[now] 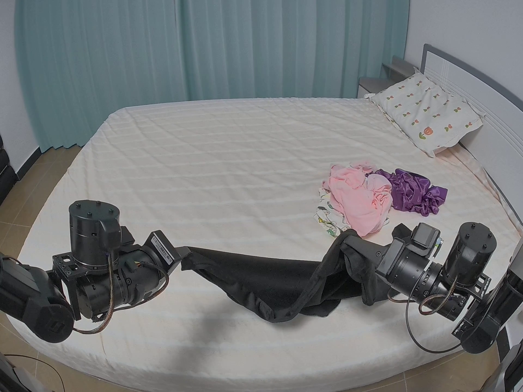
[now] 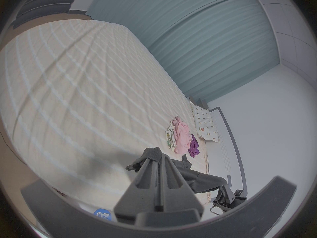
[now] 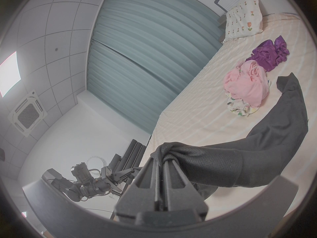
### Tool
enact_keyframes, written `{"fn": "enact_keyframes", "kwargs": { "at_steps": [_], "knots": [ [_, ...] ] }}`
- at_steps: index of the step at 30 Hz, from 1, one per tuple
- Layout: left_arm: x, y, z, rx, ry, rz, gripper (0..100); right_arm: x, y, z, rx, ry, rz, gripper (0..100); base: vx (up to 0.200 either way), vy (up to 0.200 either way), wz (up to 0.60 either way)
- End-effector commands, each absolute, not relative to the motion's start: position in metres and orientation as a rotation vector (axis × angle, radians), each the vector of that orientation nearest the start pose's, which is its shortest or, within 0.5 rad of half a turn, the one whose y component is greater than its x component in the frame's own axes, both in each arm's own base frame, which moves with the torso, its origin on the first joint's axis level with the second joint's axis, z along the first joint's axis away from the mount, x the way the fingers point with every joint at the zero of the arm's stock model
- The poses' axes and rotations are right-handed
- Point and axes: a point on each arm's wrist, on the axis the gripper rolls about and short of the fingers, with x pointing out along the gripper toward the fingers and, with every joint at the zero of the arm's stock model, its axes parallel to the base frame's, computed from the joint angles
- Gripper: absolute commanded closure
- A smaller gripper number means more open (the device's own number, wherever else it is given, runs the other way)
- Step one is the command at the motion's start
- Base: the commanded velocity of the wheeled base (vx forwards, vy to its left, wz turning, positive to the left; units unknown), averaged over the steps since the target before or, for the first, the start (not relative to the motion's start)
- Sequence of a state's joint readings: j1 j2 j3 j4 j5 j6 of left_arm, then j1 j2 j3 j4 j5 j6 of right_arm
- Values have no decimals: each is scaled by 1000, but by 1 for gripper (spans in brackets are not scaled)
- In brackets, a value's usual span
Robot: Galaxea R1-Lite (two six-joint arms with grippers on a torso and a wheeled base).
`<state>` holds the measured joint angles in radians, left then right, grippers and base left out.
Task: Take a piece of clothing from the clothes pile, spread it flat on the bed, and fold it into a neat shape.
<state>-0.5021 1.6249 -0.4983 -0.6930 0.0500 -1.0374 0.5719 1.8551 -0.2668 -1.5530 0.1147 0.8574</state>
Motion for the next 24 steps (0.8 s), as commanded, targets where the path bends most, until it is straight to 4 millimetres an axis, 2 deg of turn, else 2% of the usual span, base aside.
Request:
{"fn": "enact_keyframes", "kwargs": {
  "at_steps": [1,12,18,24],
  "knots": [
    [222,-121,130,-881,610,-182,100,216,142,108,815,324,630,100,0,200,0],
    [222,-121,130,-881,610,-182,100,220,142,102,813,344,610,100,0,200,0],
    [222,-121,129,-880,617,-187,100,218,140,102,812,343,607,100,0,0,0],
    [214,-133,130,-865,636,-233,100,212,137,107,798,336,611,100,-200,0,0]
  ]
}}
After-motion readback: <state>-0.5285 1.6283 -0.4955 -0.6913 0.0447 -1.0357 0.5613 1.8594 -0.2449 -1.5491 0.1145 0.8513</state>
